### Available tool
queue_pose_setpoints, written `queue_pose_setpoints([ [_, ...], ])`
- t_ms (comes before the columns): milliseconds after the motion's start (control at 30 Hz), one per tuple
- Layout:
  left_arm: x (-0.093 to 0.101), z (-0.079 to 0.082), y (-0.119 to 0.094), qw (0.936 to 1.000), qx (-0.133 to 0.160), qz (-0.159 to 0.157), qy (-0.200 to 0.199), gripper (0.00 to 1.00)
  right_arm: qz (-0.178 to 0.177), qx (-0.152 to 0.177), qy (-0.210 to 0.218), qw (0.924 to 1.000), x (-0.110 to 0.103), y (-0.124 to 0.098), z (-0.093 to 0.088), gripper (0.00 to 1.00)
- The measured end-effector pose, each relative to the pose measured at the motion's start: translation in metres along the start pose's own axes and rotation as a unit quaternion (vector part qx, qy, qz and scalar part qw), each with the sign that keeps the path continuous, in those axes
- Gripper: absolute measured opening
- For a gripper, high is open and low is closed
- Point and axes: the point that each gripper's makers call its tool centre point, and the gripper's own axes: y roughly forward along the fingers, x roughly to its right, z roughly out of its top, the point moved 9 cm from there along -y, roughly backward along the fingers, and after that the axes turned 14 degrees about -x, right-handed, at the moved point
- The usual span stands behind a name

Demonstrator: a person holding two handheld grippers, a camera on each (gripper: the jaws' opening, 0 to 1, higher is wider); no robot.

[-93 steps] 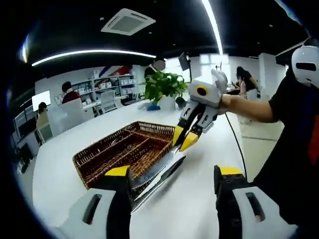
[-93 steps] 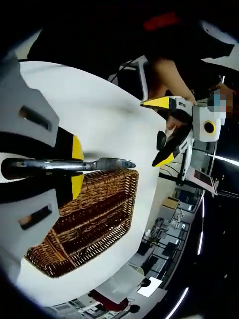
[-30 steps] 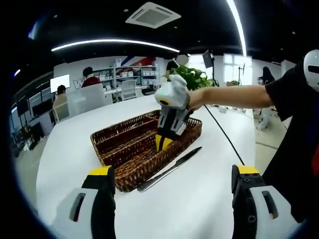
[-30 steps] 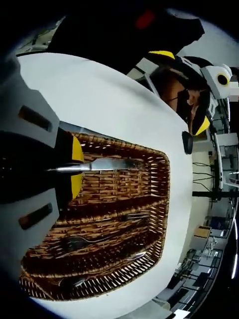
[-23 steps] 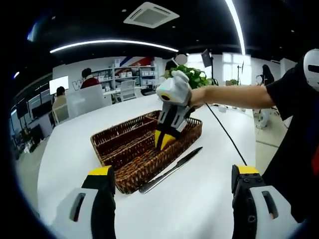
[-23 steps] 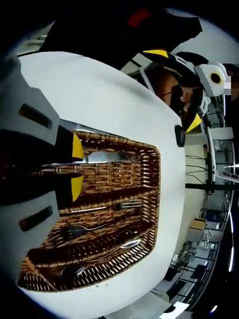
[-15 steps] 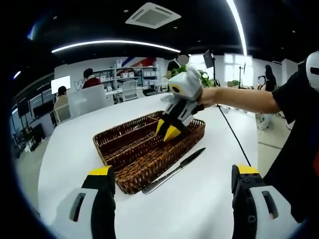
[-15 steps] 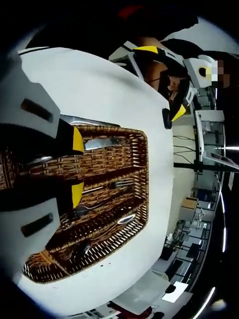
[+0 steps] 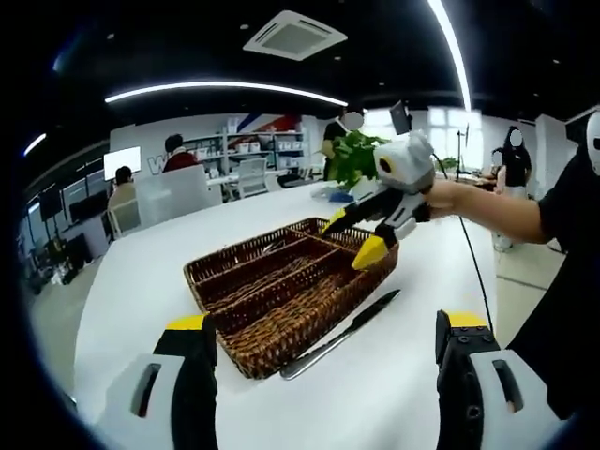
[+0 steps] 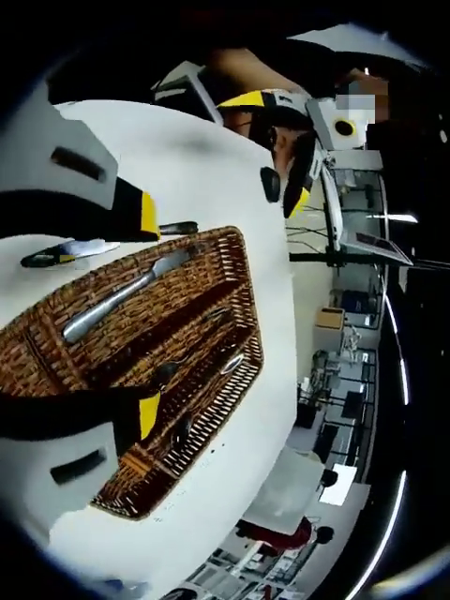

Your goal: Arrange the knives, forks, and spoons in their matching storage slots by inserting each utensil handle-first until every utensil is classified and aligned in the correct compartment

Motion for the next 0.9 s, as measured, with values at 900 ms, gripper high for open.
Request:
queue_pose_setpoints([
  [900, 0.011, 0.000, 0.000, 0.9993, 0.008, 0.025, -0.026, 0.99, -0.122, 0.037, 0.116, 0.9850, -0.037, -0.083, -0.062, 1.00],
])
